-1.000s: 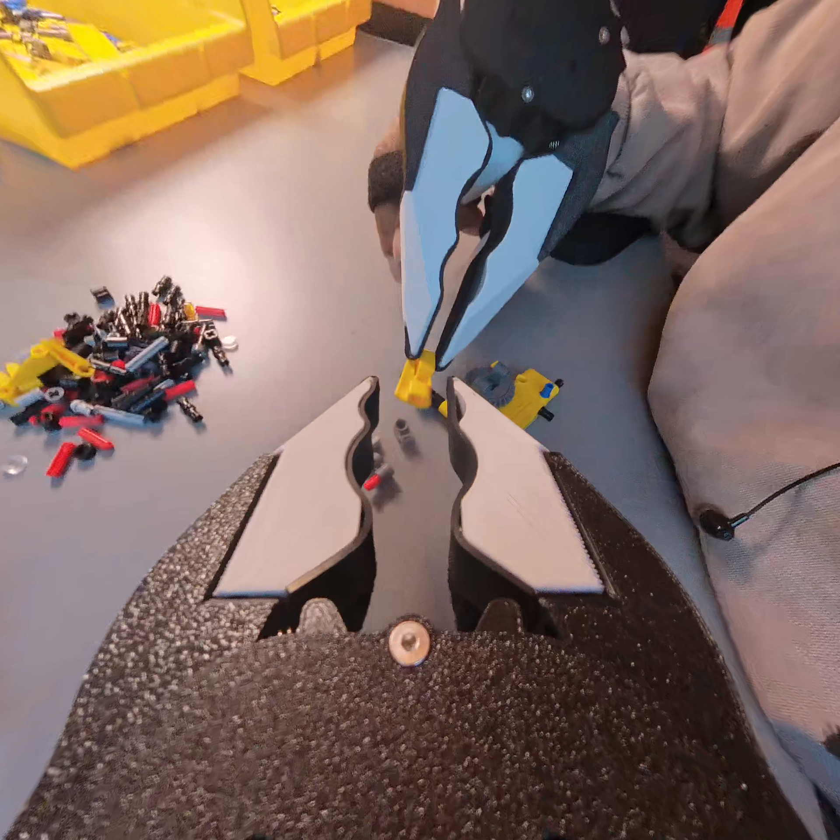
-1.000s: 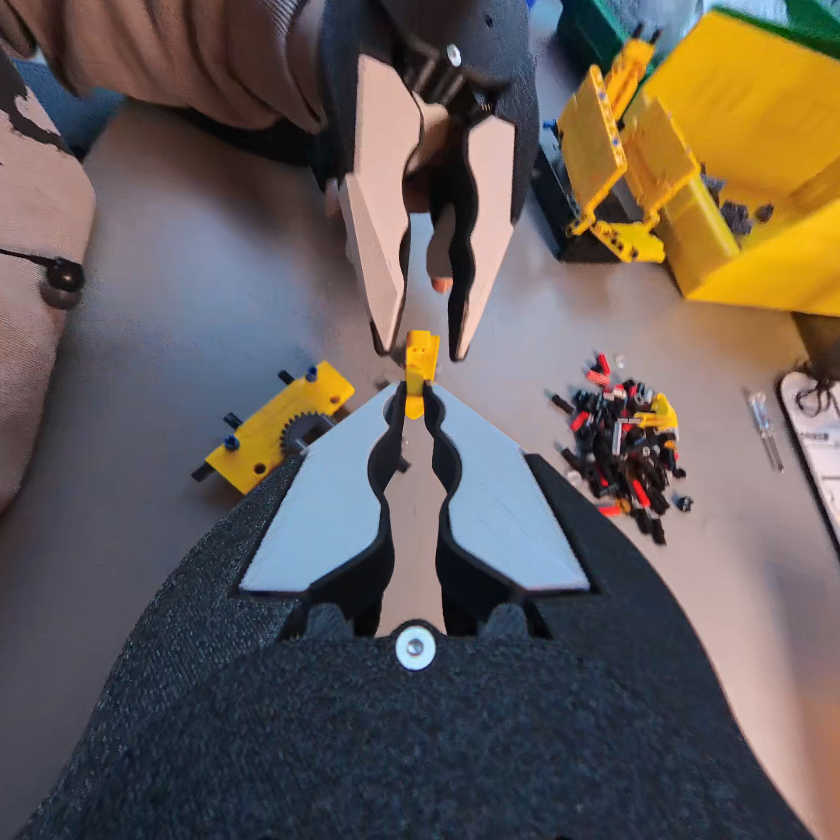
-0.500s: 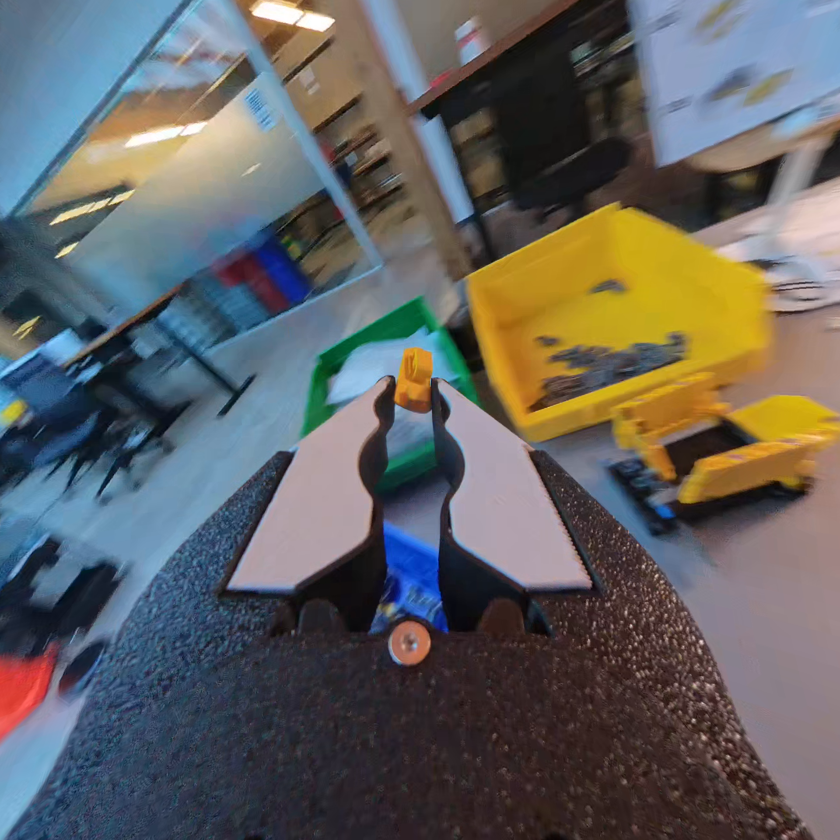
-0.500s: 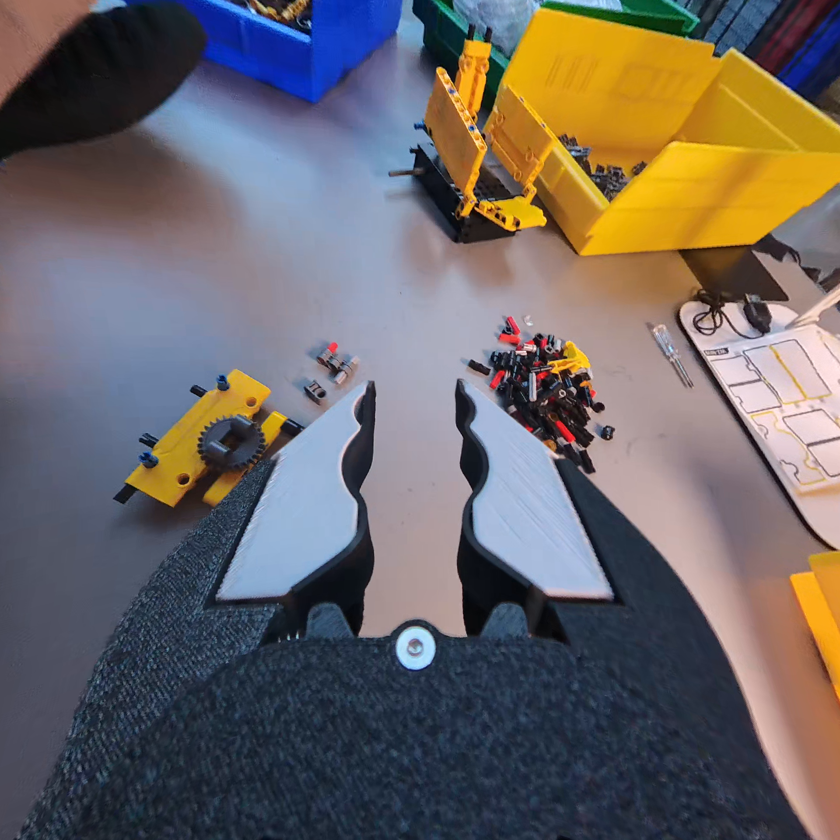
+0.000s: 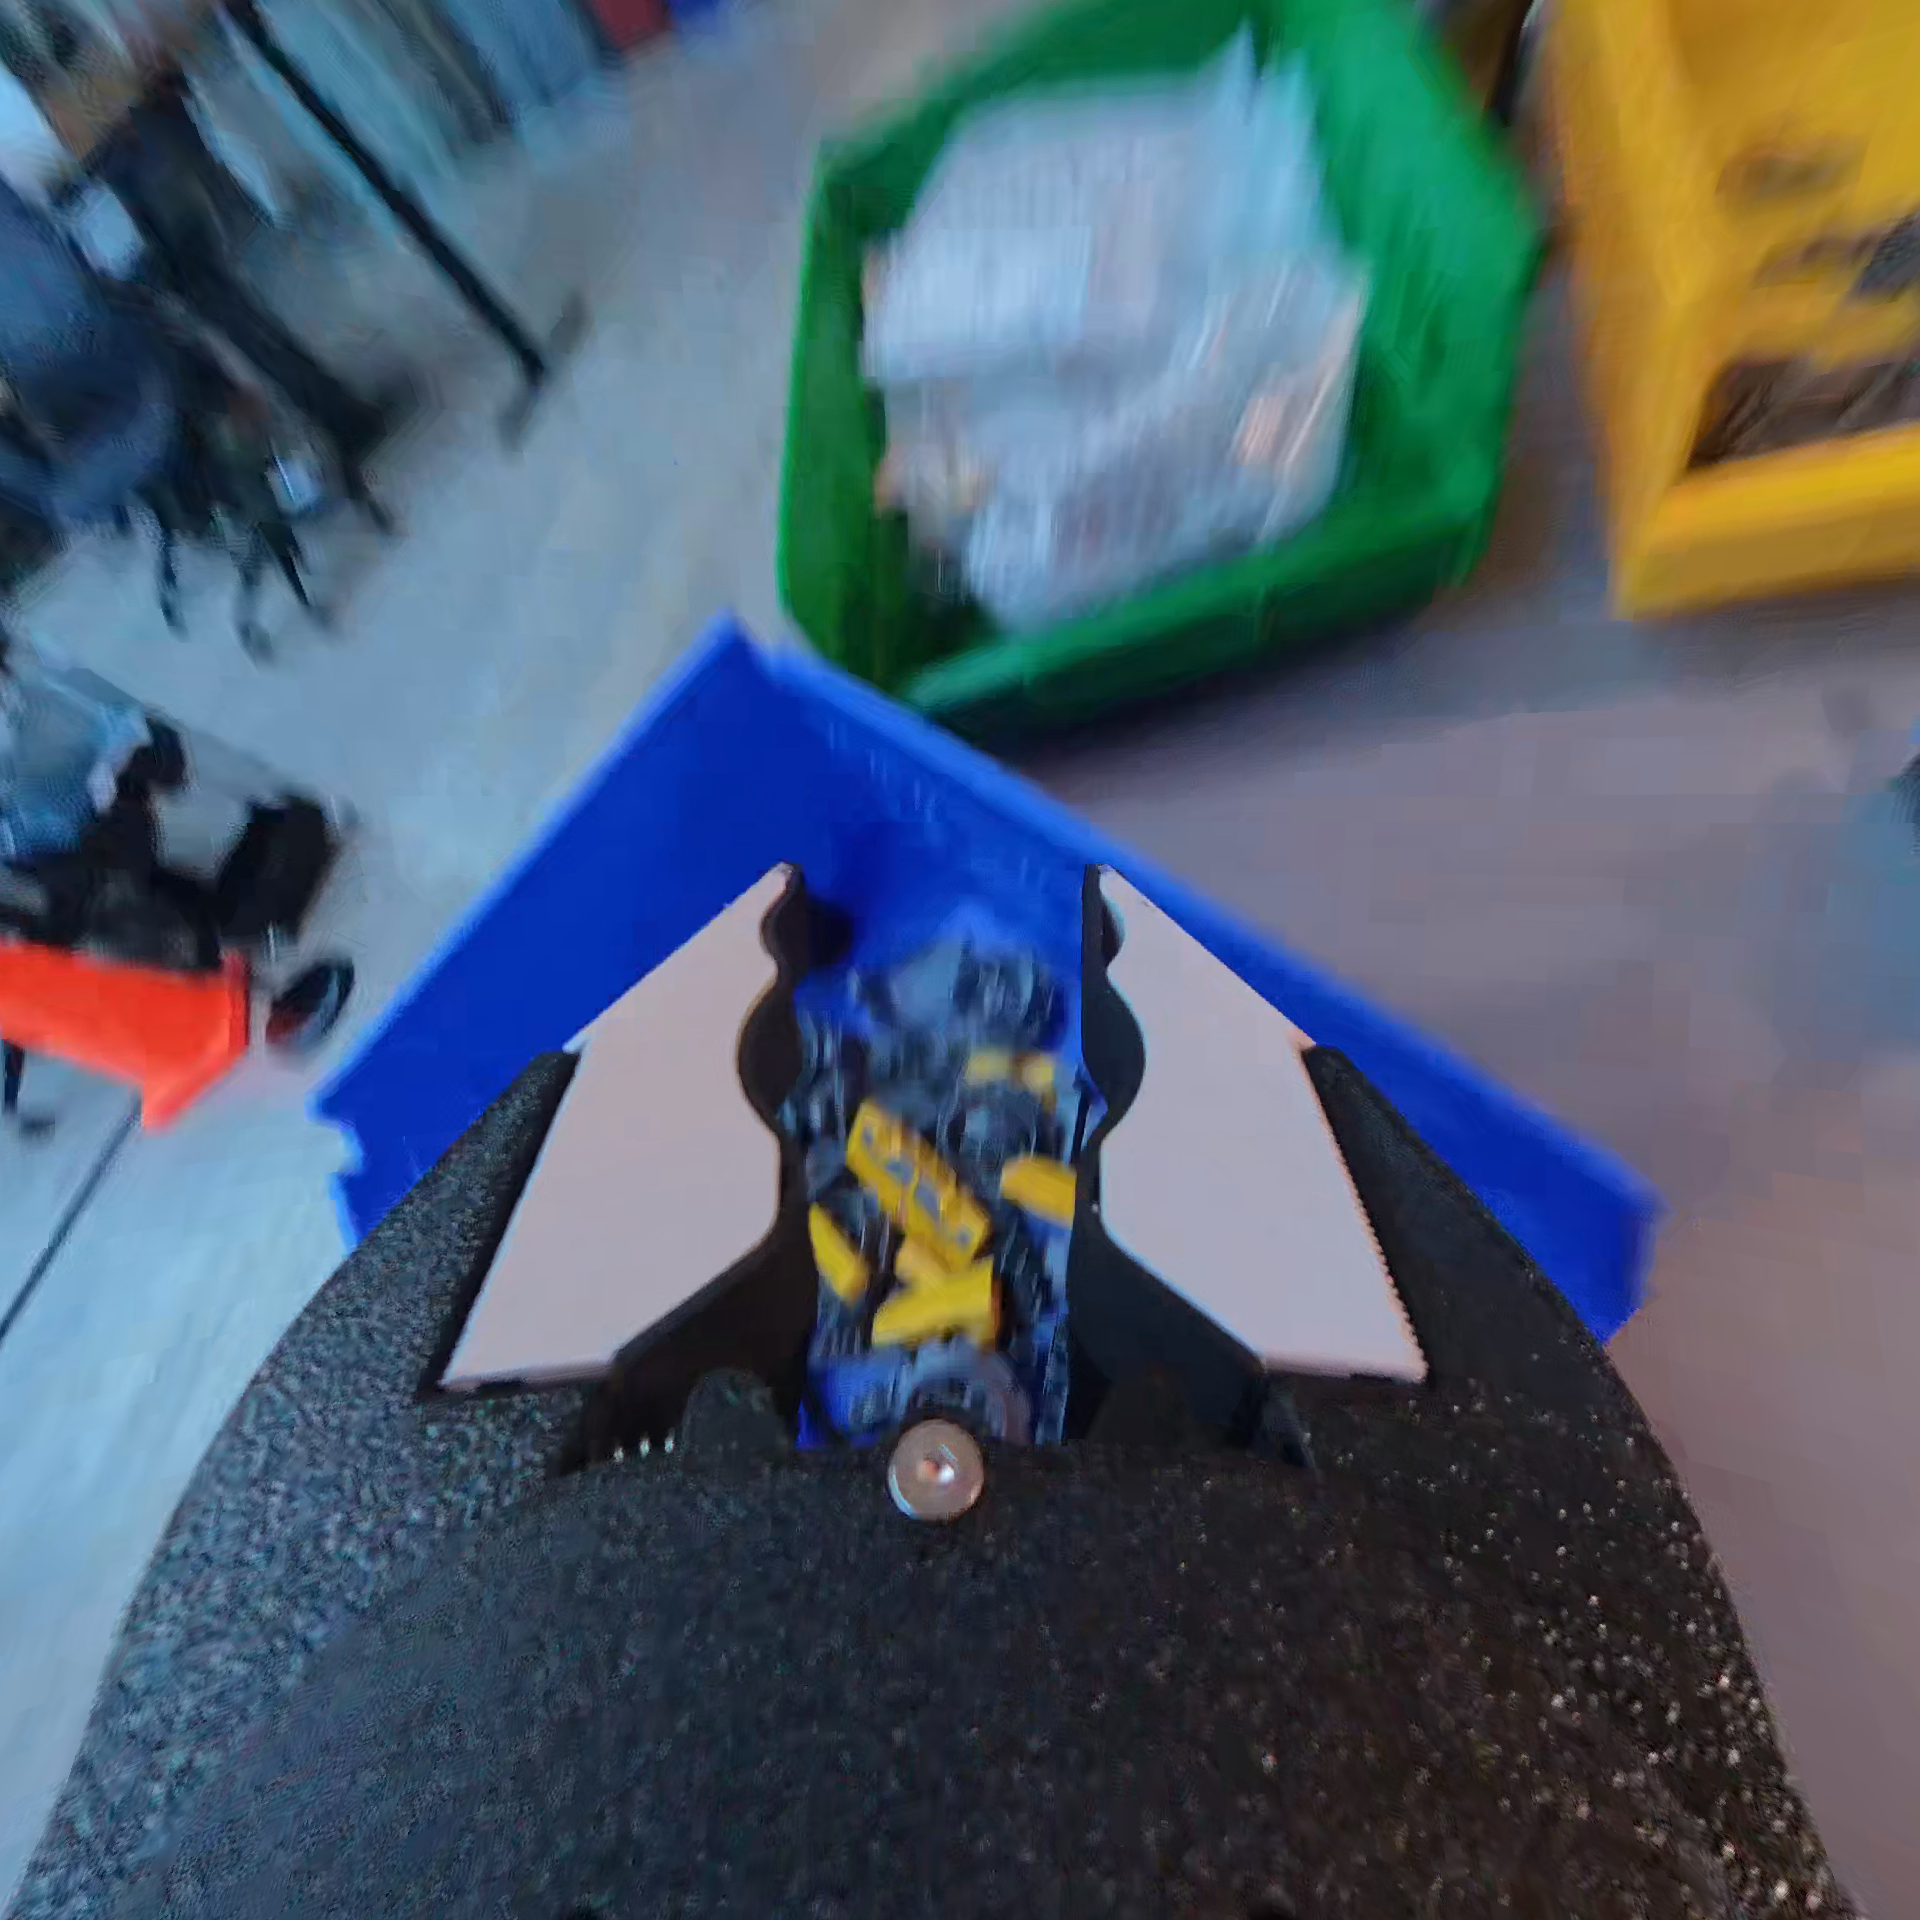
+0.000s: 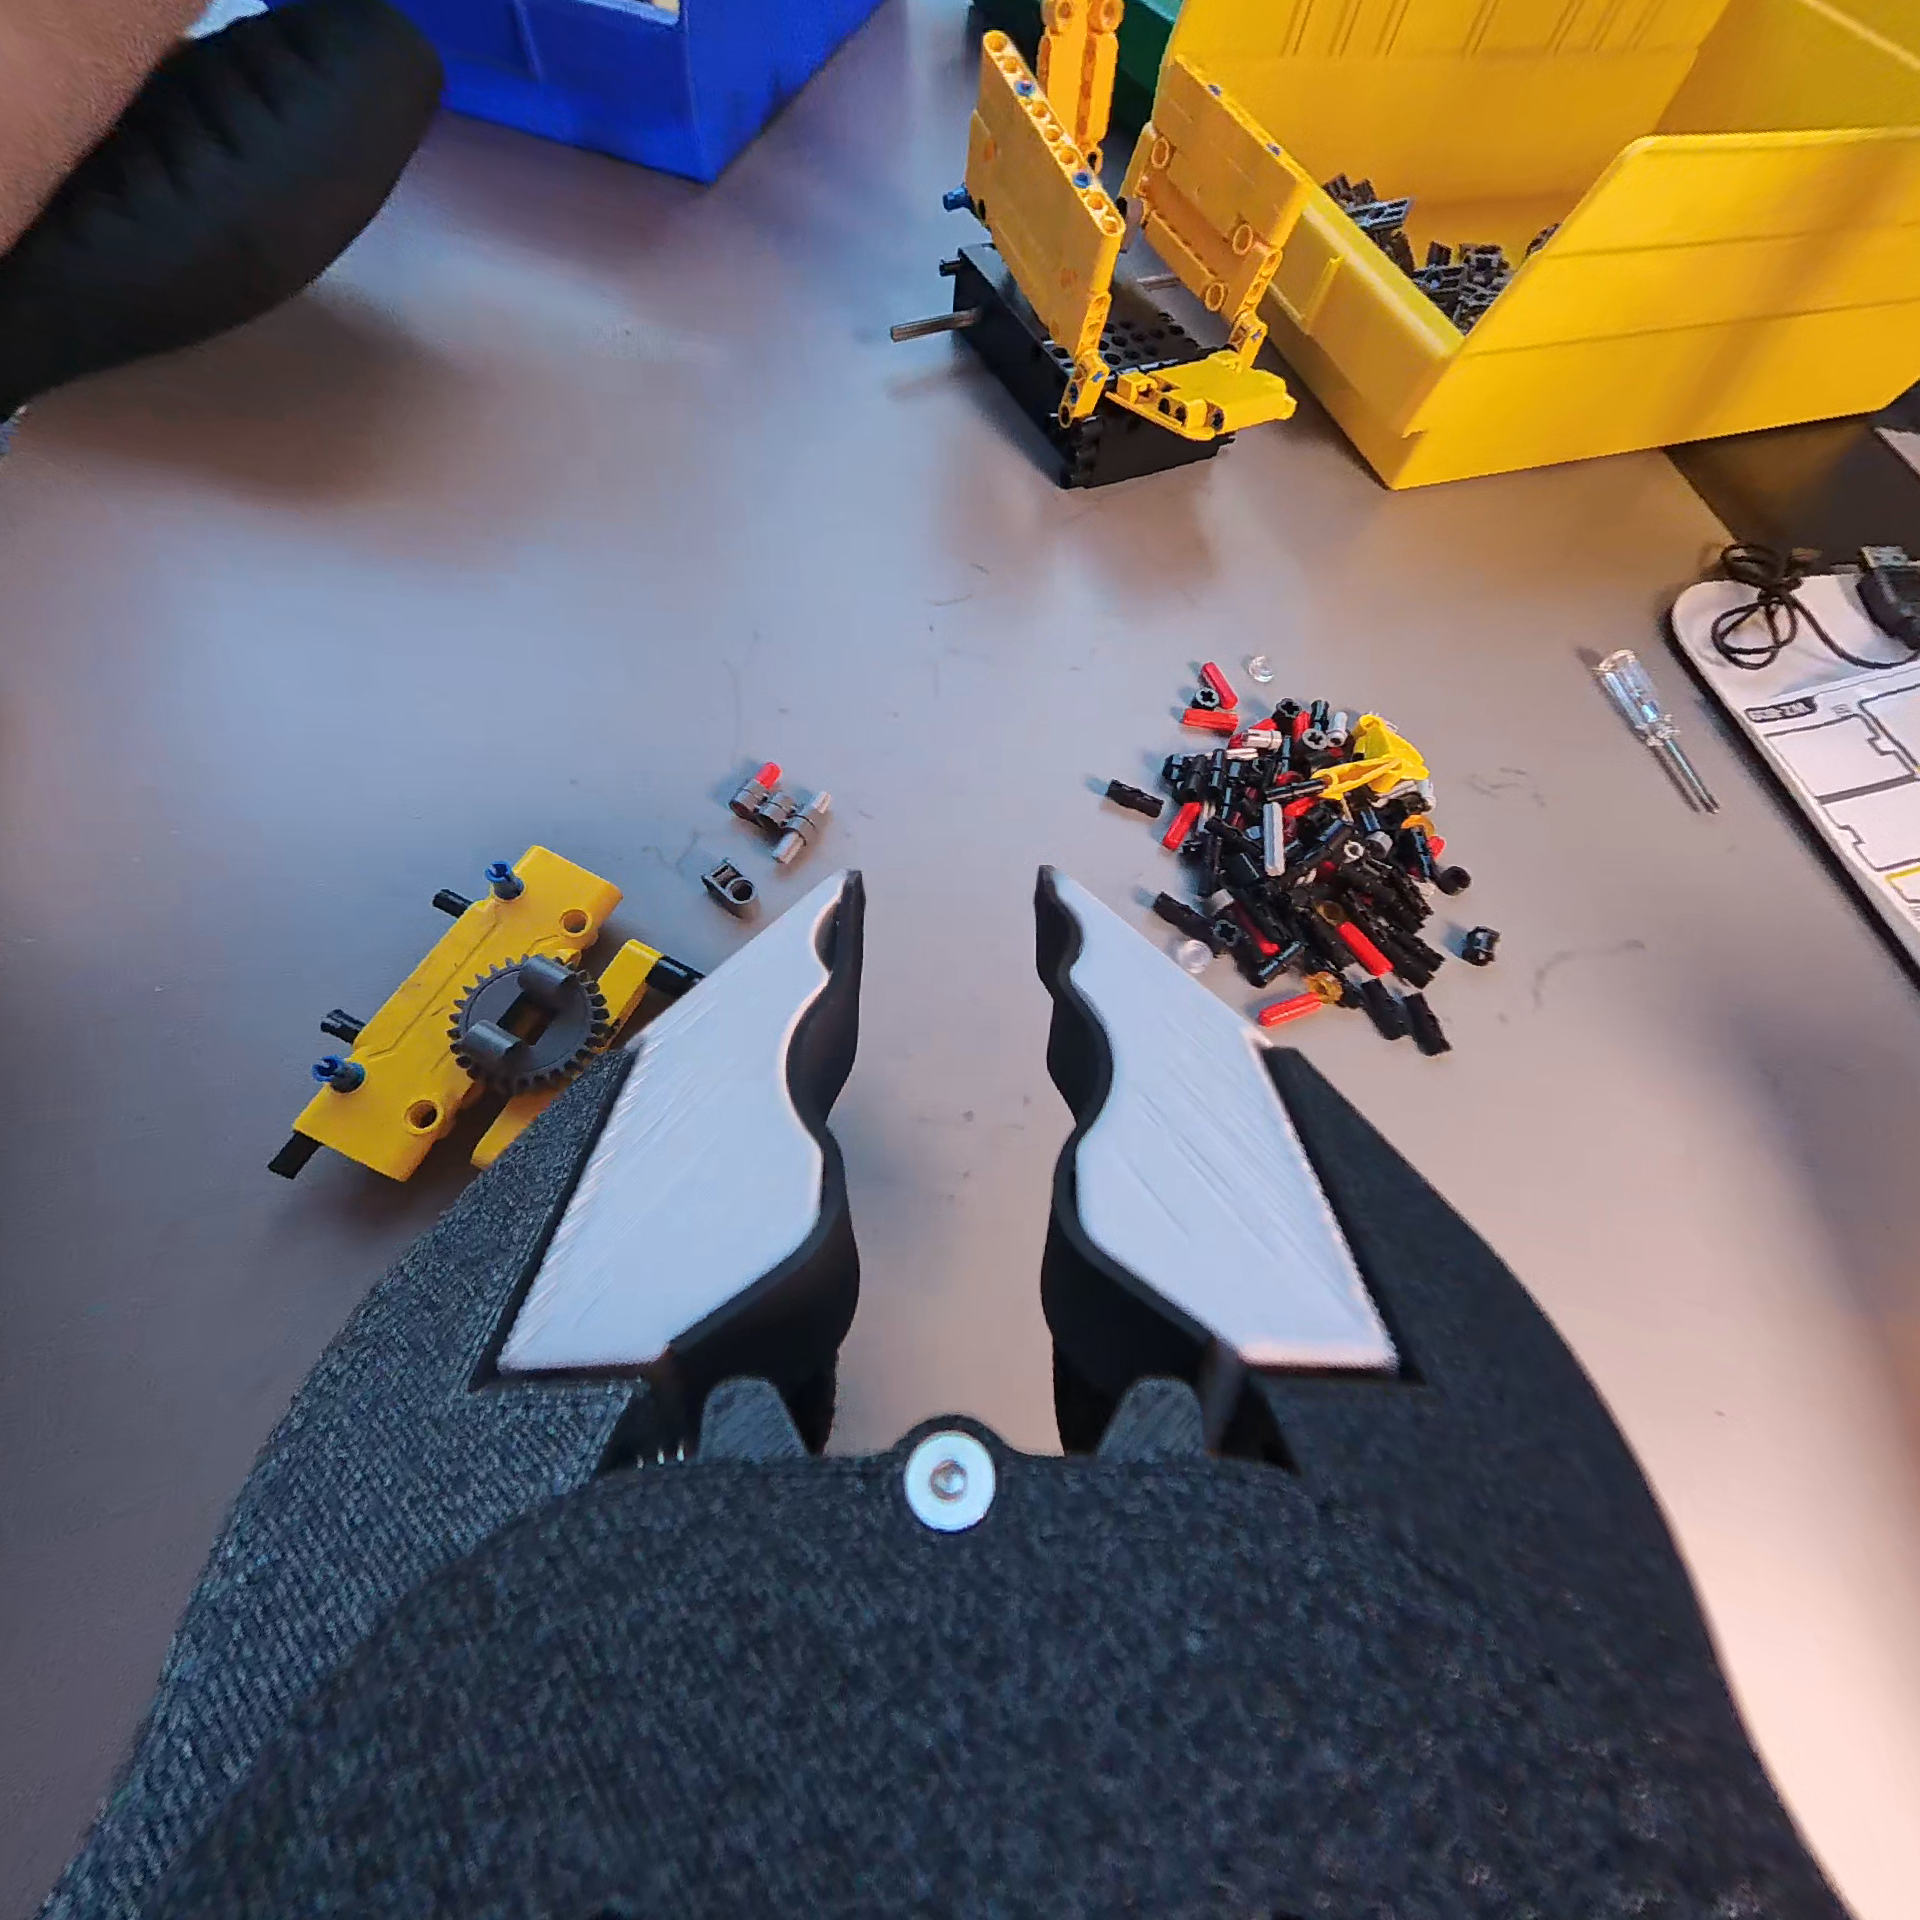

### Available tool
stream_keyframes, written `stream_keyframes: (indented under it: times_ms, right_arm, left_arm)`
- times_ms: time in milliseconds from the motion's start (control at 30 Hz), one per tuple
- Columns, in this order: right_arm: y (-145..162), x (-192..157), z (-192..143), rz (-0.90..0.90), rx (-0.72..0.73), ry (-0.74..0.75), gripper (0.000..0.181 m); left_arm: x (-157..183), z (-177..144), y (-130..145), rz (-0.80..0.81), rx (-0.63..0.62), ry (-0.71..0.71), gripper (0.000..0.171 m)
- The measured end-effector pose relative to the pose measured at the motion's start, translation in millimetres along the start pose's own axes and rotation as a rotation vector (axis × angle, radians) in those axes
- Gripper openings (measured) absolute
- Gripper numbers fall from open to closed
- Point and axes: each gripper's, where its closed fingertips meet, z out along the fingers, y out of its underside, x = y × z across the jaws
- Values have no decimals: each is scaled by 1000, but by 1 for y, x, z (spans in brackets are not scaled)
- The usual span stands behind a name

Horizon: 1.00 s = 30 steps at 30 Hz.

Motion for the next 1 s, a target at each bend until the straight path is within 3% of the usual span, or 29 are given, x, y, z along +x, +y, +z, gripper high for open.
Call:
stream_keyframes:
  times_ms: [67, 133, 233, 300, 400, 533, 633, 733, 767, 867, 933, 1000]
  right_arm:
    - [0, -7, 2, 0, 2, -34, 32]
    - [1, -17, 6, -5, -8, -72, 32]
    - [9, -34, 16, 6, -76, -139, 32]
    - [13, -41, 23, 28, -129, -162, 30]
    - [16, -44, 31, 32, -194, -177, 24]
    - [21, -54, 38, -10, -285, -231, 10]
    - [17, -53, 38, -105, -271, -211, 7]
    - [-26, -31, 12, -136, -41, -148, 7]
    - [-46, -11, -5, -155, 70, -62, 7]
    - [-98, 62, -86, -215, 377, 307, 6]
    - [-111, 118, -159, -268, 499, 646, 6]
    - [-102, 166, -231, -295, 525, 959, 6]
  left_arm:
    - [29, -37, -65, 30, 360, 79, 47]
    - [84, -78, -110, 80, 627, 272, 45]
    - [184, -119, -130, 155, 800, 638, 44]
    - [252, -137, -116, 222, 787, 880, 44]
    - [338, -163, -67, 440, 663, 1181, 44]
    - [392, -192, 5, 667, 429, 1499, 49]
    - [404, -190, 31, 761, 364, 1514, 48]
    - [408, -172, 50, 852, 288, 1434, 47]
    - [409, -166, 52, 864, 271, 1402, 46]
    - [407, -160, 51, 832, 216, 1383, 19]
    - [407, -160, 53, 821, 192, 1409, 8]
    - [407, -161, 53, 811, 177, 1419, 7]
